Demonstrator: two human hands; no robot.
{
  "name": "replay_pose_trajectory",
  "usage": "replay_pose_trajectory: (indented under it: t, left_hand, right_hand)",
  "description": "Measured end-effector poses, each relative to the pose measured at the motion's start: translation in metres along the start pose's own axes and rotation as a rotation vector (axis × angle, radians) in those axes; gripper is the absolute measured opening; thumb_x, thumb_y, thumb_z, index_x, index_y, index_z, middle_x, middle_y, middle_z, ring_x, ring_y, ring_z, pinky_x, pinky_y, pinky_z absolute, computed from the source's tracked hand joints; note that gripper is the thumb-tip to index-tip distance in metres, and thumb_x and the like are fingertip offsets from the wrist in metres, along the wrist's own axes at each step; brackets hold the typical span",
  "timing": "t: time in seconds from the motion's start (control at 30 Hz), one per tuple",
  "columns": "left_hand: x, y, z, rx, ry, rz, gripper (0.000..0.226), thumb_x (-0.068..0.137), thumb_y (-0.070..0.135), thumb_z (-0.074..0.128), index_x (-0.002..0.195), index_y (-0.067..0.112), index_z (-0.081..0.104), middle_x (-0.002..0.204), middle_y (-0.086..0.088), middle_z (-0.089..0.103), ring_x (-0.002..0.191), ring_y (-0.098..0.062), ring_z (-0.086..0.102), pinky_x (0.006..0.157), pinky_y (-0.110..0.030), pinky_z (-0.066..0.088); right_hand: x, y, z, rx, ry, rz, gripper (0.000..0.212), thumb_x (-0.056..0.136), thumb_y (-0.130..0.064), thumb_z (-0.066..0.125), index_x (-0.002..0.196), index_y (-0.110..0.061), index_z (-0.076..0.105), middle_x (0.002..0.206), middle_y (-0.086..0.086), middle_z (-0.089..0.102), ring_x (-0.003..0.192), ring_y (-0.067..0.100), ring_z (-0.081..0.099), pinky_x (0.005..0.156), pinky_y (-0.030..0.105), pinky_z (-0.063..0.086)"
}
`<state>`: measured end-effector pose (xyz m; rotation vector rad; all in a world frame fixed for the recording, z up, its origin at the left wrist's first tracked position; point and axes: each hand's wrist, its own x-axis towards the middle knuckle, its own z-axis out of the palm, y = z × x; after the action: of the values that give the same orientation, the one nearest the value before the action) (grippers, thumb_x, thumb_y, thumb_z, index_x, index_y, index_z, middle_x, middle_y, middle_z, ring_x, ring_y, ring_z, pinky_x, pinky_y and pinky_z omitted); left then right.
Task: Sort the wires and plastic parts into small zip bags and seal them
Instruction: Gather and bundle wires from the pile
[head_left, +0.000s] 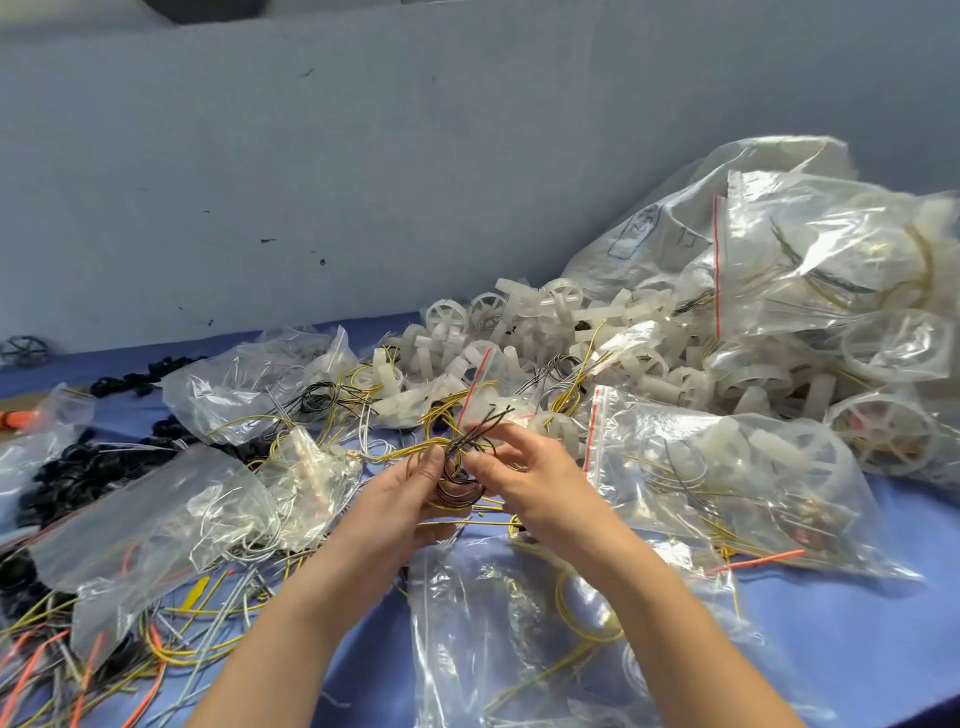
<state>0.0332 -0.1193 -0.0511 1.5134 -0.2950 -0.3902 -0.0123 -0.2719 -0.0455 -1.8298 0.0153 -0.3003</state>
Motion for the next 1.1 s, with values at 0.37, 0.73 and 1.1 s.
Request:
replay_pose_trajectory:
  t: [0.37, 0.73, 1.1]
  left_hand:
    - [-0.003, 0.013, -0.03, -0.086, 0.473, -0.155, 0.02, 0.086, 0.008, 0.067, 0.102, 0.002, 0.059, 0.105, -0.018, 0.06, 0.092, -0.022, 0.06, 0.083, -0.033, 0.049]
    - [-0.048, 0.051, 0.024, 0.256, 0.627, 0.612, 0.028, 0.092, 0.005, 0.045, 0.098, 0.027, 0.062, 0.095, 0.01, 0.068, 0.081, -0.004, 0.062, 0.075, -0.021, 0.05]
    - [-0.045, 0.028, 0.036, 0.083, 0.185, 0.388, 0.023, 0.099, 0.027, 0.047, 0.098, 0.017, 0.068, 0.09, 0.006, 0.076, 0.085, -0.01, 0.071, 0.068, -0.014, 0.051]
  right_hand:
    - [-0.002, -0.004, -0.016, 0.414, 0.203, 0.063, 0.018, 0.092, -0.007, 0.065, 0.099, -0.024, 0.067, 0.069, -0.009, 0.071, 0.057, 0.003, 0.06, 0.053, 0.015, 0.048]
    - [-0.016, -0.022, 0.003, 0.848, 0.207, 0.076, 0.02, 0.088, -0.005, 0.067, 0.102, -0.019, 0.066, 0.083, 0.0, 0.074, 0.071, 0.011, 0.069, 0.063, 0.02, 0.055]
    - [-0.032, -0.035, 0.019, 0.698, 0.209, -0.037, 0.013, 0.088, -0.019, 0.067, 0.099, -0.013, 0.071, 0.093, 0.005, 0.076, 0.08, 0.009, 0.07, 0.064, 0.014, 0.051]
